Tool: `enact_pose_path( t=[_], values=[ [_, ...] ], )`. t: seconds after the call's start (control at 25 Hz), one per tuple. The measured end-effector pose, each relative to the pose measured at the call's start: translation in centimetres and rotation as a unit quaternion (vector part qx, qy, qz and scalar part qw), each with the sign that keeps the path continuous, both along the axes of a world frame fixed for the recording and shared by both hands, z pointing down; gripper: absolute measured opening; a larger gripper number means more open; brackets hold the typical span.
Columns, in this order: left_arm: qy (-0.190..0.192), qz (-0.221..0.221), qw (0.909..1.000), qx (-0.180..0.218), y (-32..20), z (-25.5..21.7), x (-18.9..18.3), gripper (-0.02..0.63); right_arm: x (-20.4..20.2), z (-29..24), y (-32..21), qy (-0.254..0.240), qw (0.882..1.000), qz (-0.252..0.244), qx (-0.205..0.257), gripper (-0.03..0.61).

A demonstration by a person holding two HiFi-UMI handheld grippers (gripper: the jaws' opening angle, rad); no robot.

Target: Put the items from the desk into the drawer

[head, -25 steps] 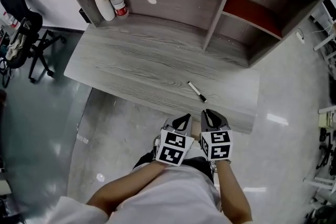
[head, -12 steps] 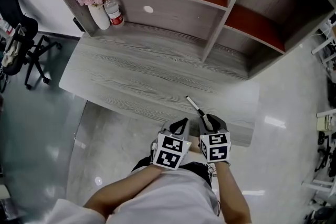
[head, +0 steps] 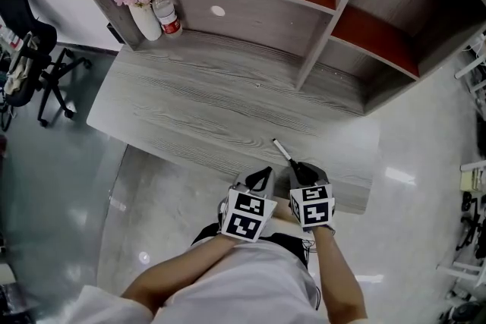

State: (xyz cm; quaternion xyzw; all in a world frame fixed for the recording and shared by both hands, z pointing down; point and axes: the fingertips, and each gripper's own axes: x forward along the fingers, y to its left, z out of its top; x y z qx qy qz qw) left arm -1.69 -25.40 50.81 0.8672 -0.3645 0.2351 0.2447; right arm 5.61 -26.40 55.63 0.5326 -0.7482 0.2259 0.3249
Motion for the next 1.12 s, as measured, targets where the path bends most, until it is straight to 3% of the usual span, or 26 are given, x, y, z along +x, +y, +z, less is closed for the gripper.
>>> enact_pose_path(
  t=[0.44,1.12],
  values=[
    [-0.006,-0.018,0.9998,0.000,1.6,-0.2,0.0,0.004,-0.1,-0.8,2.0,-0.023,1.000,0.000,0.012,0.048],
    [-0.005,-0.053,0.9986,-0.001,8.8,-0.9,3.0,0.003,1.2,-3.1,11.1,-0.044,0.998,-0.030,0.025,0.048]
  ],
)
